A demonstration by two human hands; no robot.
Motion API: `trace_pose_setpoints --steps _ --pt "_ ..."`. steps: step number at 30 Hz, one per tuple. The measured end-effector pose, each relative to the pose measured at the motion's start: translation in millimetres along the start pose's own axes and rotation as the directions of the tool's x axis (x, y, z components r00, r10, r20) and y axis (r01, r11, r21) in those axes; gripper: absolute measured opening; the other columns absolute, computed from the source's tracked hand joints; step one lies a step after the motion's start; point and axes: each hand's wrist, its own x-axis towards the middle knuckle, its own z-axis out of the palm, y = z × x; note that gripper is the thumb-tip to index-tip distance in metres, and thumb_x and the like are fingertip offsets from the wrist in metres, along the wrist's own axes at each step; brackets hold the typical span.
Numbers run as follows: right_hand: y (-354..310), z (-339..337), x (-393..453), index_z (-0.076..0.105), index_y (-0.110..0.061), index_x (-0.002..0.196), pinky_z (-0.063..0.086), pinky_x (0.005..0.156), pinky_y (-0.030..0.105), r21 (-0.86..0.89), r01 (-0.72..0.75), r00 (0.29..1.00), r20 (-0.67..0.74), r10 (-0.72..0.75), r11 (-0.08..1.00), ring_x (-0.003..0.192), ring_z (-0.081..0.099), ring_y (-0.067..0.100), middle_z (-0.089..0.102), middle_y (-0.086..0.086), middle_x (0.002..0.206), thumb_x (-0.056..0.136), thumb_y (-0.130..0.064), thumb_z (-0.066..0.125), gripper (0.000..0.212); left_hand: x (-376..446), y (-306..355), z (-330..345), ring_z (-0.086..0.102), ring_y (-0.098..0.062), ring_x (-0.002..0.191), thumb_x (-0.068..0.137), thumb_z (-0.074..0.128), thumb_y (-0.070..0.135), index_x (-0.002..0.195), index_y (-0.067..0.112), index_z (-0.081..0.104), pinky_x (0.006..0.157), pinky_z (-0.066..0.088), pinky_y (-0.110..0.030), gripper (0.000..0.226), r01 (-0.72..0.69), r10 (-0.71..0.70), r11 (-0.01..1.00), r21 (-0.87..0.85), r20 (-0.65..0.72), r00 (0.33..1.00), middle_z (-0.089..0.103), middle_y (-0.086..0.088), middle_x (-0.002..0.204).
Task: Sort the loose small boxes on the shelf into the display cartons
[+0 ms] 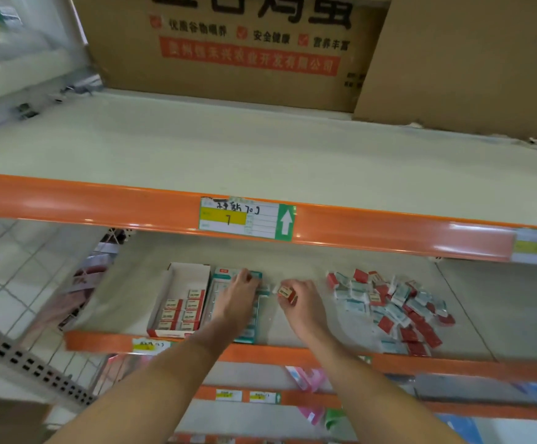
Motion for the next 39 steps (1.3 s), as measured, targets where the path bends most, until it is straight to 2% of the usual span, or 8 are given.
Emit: trace_pose_setpoints --steps 7,15,19,23,25,29,32,39 --pt "-28 24 1 0.066 -0.024 0.116 0.046 0.085 0.023 -0.019 0.081 0.995 0.052 -0.08 0.997 0.099 0.058 0.013 0.053 -0.007 0.109 0.089 -0.026 0.072 0.028 -10 -45 -20 0.053 -0.024 0.112 0.097 0.05 0.02 0.126 0.02 0.05 0.093 0.05 -0.04 0.03 0.14 -0.14 0.99 -0.024 0.026 0.99 0.043 -0.002 0.129" --pt "-46 43 2 0.064 -0.026 0.117 0.044 0.08 0.02 -0.08 0.095 0.991 0.101 -0.087 0.992 0.093 0.054 0.007 0.054 -0.007 0.113 0.09 -0.029 0.07 0.027 -8 -75 -14 0.064 -0.025 0.091 0.096 0.038 0.03 0.109 0.025 0.053 0.081 0.056 -0.044 0.02 0.126 -0.127 0.992 -0.022 -0.049 0.991 0.061 -0.007 0.108" --pt "-48 48 3 0.064 -0.026 0.119 0.045 0.081 0.021 -0.1 0.095 0.989 0.123 -0.082 0.99 0.093 0.055 0.008 0.053 -0.008 0.112 0.089 -0.028 0.071 0.03 -3 -77 -12 0.046 -0.034 0.125 0.084 0.024 0.035 0.129 0.015 0.056 0.098 0.042 -0.044 0.058 0.103 -0.103 0.994 -0.023 0.0 0.995 0.041 -0.011 0.143" --pt "-49 52 4 0.064 -0.025 0.122 0.051 0.089 0.027 -0.096 0.082 0.988 0.14 -0.068 0.992 0.096 0.058 0.009 0.051 -0.009 0.112 0.088 -0.024 0.073 0.035 -4 -69 -21 0.062 -0.021 0.085 0.093 0.036 0.032 0.098 0.029 0.055 0.063 0.045 -0.031 0.019 0.103 -0.105 0.993 -0.053 -0.052 0.993 0.062 0.0 0.098" --pt "-49 53 4 0.063 -0.025 0.123 0.052 0.089 0.027 -0.103 0.078 0.987 0.149 -0.063 0.992 0.096 0.058 0.008 0.05 -0.01 0.114 0.088 -0.023 0.072 0.036 0 -71 -14 0.063 -0.021 0.077 0.09 0.04 0.035 0.09 0.031 0.052 0.063 0.05 -0.036 0.013 0.146 -0.152 0.979 -0.141 -0.034 0.988 0.061 0.003 0.088" --pt "-49 53 4 0.063 -0.025 0.124 0.048 0.089 0.023 -0.126 0.108 0.983 0.159 -0.087 0.986 0.099 0.057 0.009 0.053 -0.01 0.118 0.089 -0.021 0.071 0.035 6 -75 -5 0.064 -0.029 0.091 0.088 0.045 0.034 0.086 0.034 0.057 0.084 0.054 -0.052 0.012 0.129 -0.133 0.978 -0.164 -0.015 0.991 0.061 -0.001 0.102" --pt "-48 53 4 0.063 -0.025 0.122 0.049 0.09 0.024 -0.135 0.116 0.979 0.183 -0.091 0.984 0.101 0.057 0.01 0.055 -0.009 0.119 0.089 -0.021 0.071 0.034 6 -69 -16 0.046 -0.027 0.126 0.099 0.044 0.018 0.126 0.017 0.059 0.104 0.04 -0.041 0.031 0.088 -0.088 0.981 -0.171 0.006 0.996 0.05 -0.006 0.137" --pt "-46 55 3 0.062 -0.028 0.122 0.048 0.091 0.024 -0.202 0.139 0.972 0.213 -0.095 0.969 0.105 0.058 0.009 0.058 -0.012 0.12 0.088 -0.021 0.072 0.036 5 -69 -15 0.056 -0.027 0.111 0.095 0.047 0.007 0.12 0.015 0.062 0.09 0.048 -0.04 0.031 0.096 -0.095 0.994 -0.052 0.032 0.995 0.051 -0.002 0.131"
